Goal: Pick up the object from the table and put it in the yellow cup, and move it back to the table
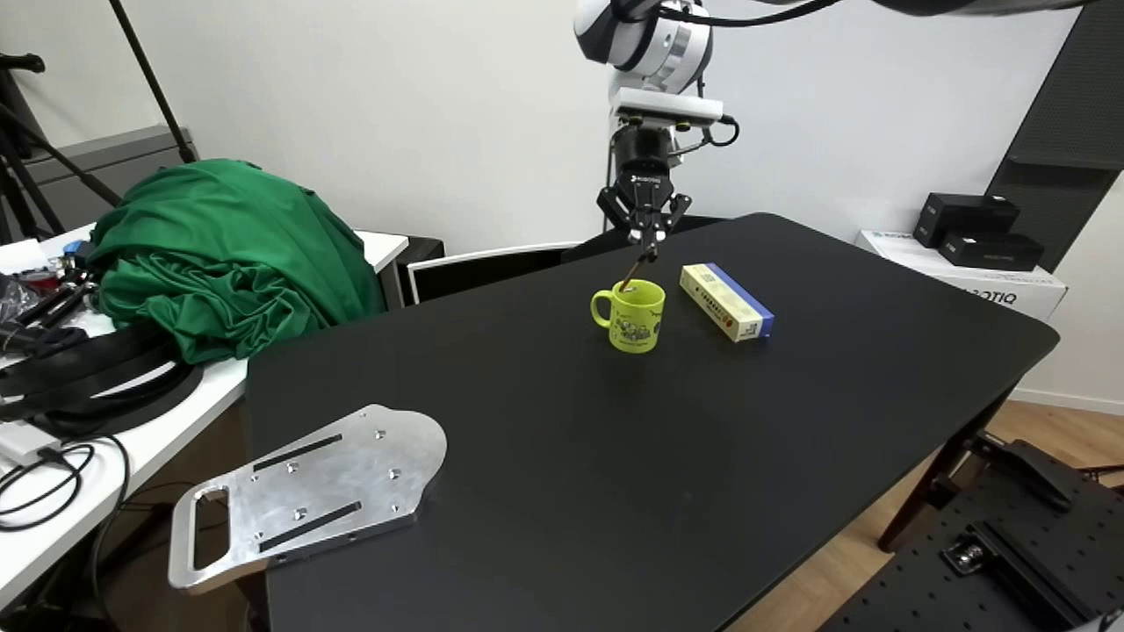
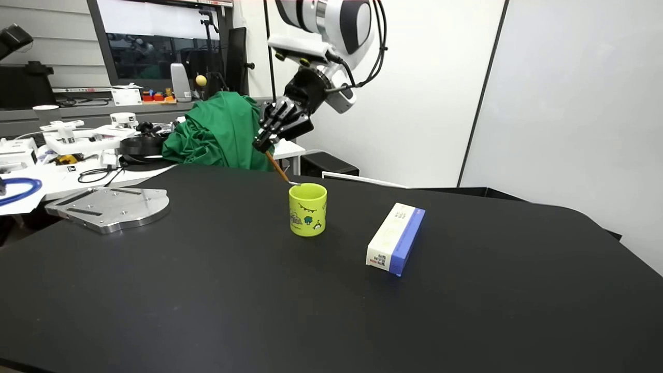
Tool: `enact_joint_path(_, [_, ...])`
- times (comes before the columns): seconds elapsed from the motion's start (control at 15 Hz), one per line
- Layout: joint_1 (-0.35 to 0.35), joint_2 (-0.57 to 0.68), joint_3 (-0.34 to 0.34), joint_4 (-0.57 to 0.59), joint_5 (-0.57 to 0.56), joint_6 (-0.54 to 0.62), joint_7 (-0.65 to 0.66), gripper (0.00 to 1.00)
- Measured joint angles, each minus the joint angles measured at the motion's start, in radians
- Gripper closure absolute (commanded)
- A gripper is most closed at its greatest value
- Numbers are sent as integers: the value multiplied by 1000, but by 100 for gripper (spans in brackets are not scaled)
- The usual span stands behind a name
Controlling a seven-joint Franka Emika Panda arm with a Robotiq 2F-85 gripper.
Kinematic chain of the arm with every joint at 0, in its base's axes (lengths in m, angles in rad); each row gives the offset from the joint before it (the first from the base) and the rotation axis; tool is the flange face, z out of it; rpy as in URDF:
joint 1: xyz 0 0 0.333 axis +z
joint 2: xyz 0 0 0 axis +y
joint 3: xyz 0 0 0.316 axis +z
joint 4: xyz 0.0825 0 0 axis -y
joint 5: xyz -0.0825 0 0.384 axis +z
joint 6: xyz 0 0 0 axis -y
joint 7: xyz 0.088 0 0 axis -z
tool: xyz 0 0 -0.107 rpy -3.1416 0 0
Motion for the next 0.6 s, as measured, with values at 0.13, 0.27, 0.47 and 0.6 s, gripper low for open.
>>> enact_joint_path(0.13, [41,-43,0,-104,-89,125,-78,98])
enact_joint_path(0.27, [71,-77,1,-212,-160,284,-140,98])
enact_joint_path(0.47, [94,-136,3,-368,-214,512,-184,98])
enact_joint_path(0.6, [100,-200,7,-476,-226,650,-204,98])
